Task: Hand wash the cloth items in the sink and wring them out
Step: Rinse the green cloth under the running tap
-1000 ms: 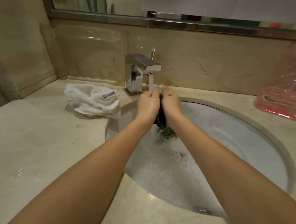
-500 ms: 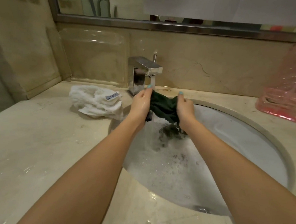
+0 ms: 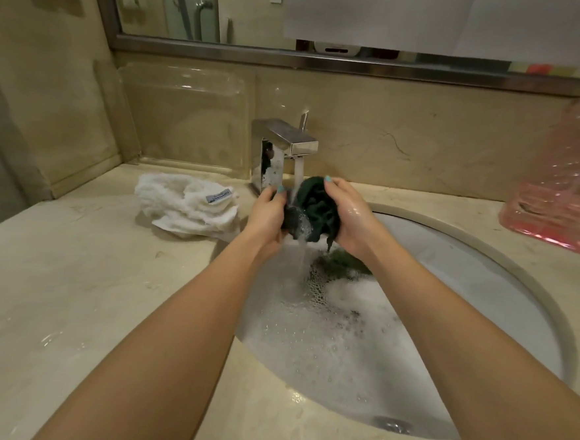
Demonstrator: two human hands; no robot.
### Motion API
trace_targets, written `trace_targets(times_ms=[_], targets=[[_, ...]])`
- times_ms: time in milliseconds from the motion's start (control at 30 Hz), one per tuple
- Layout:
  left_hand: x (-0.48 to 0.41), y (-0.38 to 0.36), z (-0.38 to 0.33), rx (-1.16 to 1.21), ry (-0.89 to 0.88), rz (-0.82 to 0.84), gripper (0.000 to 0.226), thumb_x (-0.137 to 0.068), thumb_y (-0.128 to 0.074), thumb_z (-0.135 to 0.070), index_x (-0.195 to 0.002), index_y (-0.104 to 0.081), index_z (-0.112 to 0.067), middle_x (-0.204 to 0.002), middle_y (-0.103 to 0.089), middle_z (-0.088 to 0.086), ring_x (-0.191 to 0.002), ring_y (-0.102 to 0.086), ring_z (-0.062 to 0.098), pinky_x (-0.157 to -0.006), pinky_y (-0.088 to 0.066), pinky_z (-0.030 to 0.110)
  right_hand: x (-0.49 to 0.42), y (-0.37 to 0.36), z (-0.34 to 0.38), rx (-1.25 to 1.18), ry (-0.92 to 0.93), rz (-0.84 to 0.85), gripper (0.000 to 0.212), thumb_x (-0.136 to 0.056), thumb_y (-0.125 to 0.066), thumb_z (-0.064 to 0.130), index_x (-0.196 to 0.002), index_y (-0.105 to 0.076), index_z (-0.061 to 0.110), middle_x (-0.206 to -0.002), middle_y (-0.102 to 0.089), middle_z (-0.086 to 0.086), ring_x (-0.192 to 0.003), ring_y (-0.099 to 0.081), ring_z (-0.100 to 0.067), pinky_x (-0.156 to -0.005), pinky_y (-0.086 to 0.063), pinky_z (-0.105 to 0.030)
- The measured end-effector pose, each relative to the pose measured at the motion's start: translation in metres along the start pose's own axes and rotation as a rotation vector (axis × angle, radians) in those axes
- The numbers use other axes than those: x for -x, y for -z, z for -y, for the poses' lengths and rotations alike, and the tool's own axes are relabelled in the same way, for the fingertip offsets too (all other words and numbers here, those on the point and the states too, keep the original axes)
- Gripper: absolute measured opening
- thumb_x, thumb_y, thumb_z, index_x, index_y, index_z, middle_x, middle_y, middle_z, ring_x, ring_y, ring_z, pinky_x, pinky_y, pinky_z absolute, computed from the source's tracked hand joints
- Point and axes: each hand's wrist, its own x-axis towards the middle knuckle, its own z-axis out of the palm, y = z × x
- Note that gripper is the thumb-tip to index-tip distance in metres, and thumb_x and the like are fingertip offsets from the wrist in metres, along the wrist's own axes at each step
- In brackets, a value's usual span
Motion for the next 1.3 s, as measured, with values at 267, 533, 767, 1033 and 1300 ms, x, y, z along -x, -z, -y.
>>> trace_targets(times_ms=[267,533,767,1033,1300], targets=[[0.012,-0.026,0.005,-0.099,0.014,-0.038,0.022,-0.1,-0.045,-0.016,-0.084,-0.058,-0.012,-0.072,-0.058,0.007,-0.063,-0.056,0.019,-0.051,-0.044,0.022,0.004,-0.031,-0.009,0.593,0.252,-0.385,0.043,-0.103,-0.037,0.037,-0.076,-0.056,0.01,-0.068,-0.053,0.0,-0.063,-0.048,-0.016,-0.056,-0.033,-0.034],[0.0,-0.018,0.002,-0.422,-0.175,-0.164,0.028,-0.103,-0.039,-0.017,-0.089,-0.063,-0.011,-0.08,-0.059,0.005,-0.083,-0.059,0.027,-0.07,-0.052,0.024,0.008,-0.046,-0.013,0.41,0.14,-0.268,0.038,-0.102,-0.039,0.032,-0.07,-0.054,0.018,-0.074,-0.059,-0.002,-0.069,-0.056,-0.017,-0.062,-0.043,-0.031],[0.016,-0.015,0.003,-0.31,0.01,-0.027,0.025,-0.102,-0.044,-0.027,-0.09,-0.063,-0.015,-0.084,-0.063,0.008,-0.072,-0.059,0.017,-0.064,-0.048,0.027,-0.007,-0.027,-0.016,0.534,0.012,-0.306,0.036,-0.104,-0.038,0.033,-0.106,-0.061,0.006,-0.093,-0.059,-0.005,-0.083,-0.057,-0.021,-0.069,-0.045,-0.031],[0.005,0.008,0.003,-0.696,-0.049,0.09,0.04,-0.098,-0.049,-0.048,-0.097,-0.069,-0.012,-0.096,-0.07,0.005,-0.088,-0.066,0.015,-0.077,-0.053,0.029,-0.004,0.004,0.014,0.188,0.071,-0.121,0.022,-0.099,-0.053,0.032,-0.09,-0.063,0.015,-0.092,-0.063,-0.007,-0.089,-0.062,-0.02,-0.078,-0.053,-0.033],[0.006,0.004,-0.001,-0.338,0.082,0.36,0.059,-0.096,-0.031,-0.066,-0.139,-0.047,-0.029,-0.132,-0.06,0.004,-0.118,-0.058,0.027,-0.098,-0.049,0.048,-0.004,0.008,0.033,0.118,0.077,0.137,0.016,-0.095,-0.058,0.02,-0.102,-0.066,0.007,-0.096,-0.067,-0.01,-0.092,-0.065,-0.022,-0.079,-0.055,-0.032]])
